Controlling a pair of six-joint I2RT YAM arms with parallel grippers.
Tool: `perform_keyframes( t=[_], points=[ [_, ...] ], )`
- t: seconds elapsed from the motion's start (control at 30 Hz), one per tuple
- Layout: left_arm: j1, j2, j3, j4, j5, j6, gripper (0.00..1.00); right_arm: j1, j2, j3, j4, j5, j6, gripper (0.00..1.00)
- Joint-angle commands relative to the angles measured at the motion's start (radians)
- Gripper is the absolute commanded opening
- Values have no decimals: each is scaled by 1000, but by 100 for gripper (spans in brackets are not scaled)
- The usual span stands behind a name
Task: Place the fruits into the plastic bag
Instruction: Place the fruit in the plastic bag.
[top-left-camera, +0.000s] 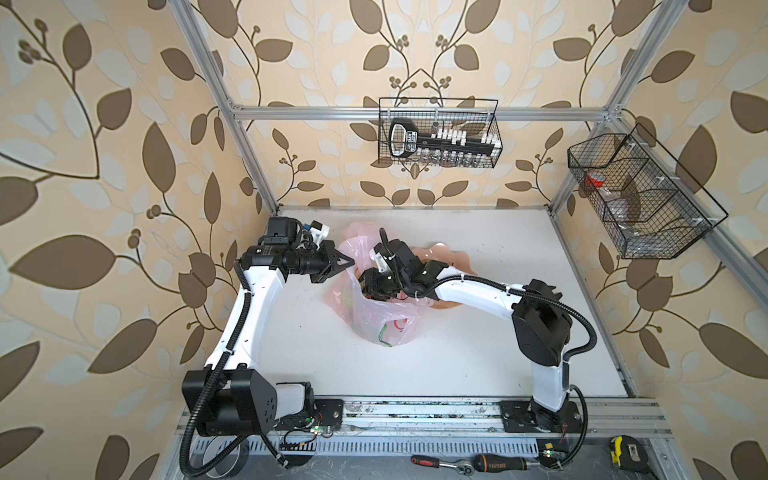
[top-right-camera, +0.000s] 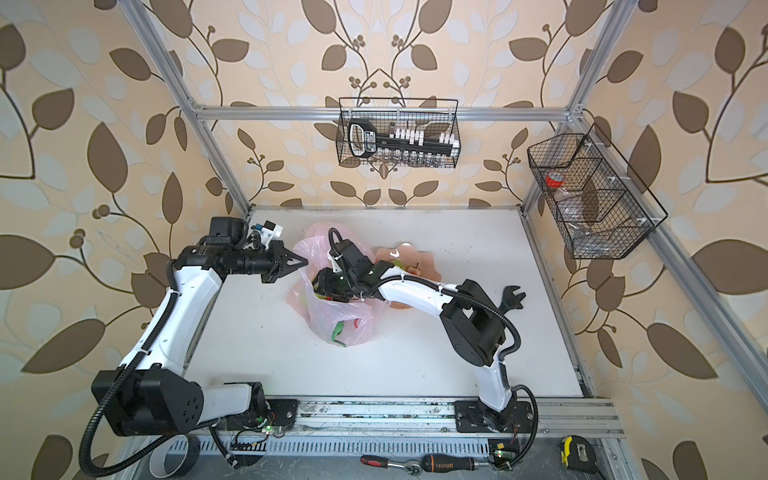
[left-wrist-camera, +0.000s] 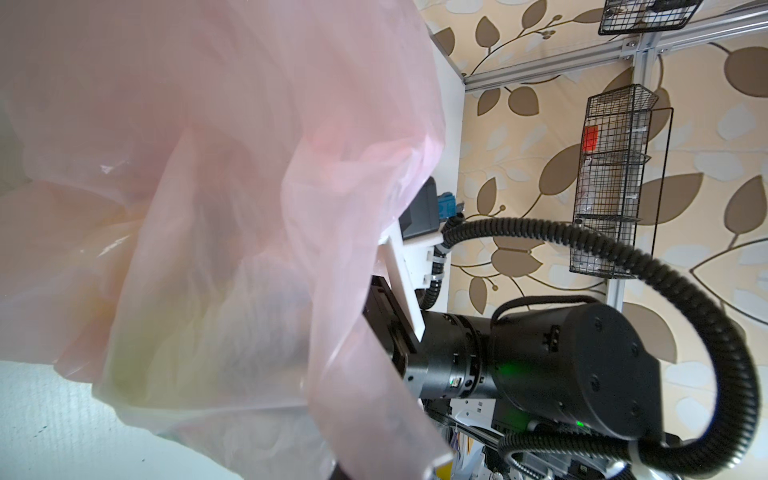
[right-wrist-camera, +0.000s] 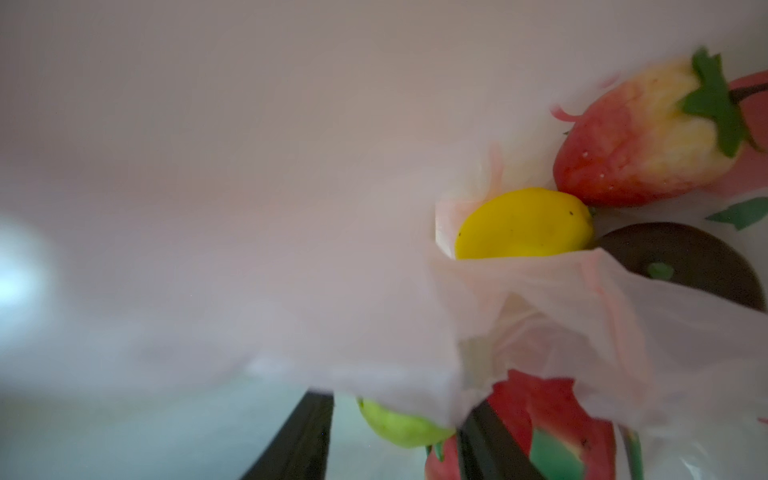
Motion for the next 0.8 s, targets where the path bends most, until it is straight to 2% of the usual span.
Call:
perform_keyframes(
  t=[0.0, 0.1, 0.23, 0.27, 0.3, 0.5, 0.77],
  points=[
    [-8, -6, 22, 12, -9, 4, 0, 0, 8, -16, 8, -30, 12, 62],
    [-9, -12, 30, 1, -44, 9, 0, -11, -14, -26, -4, -40, -2, 73],
    [-8, -16, 36, 11, -74, -7, 0, -24, -54, -54, -14, -70, -15, 80],
    [-9, -18, 36, 20, -79, -15, 0, -27, -64, -58, -20, -82, -17, 88],
    [-8, -21, 36, 32, -82, -26, 0, -30, -71, -64, -24, -98, -21, 92],
    [-9, -19, 84, 20, -125, -32, 0, -36, -99, -79, -66, -112, -55, 94],
    [-10, -15, 98, -10, -108, -10, 0, -58, -93, -82, -94, -122, -88, 95]
  ],
)
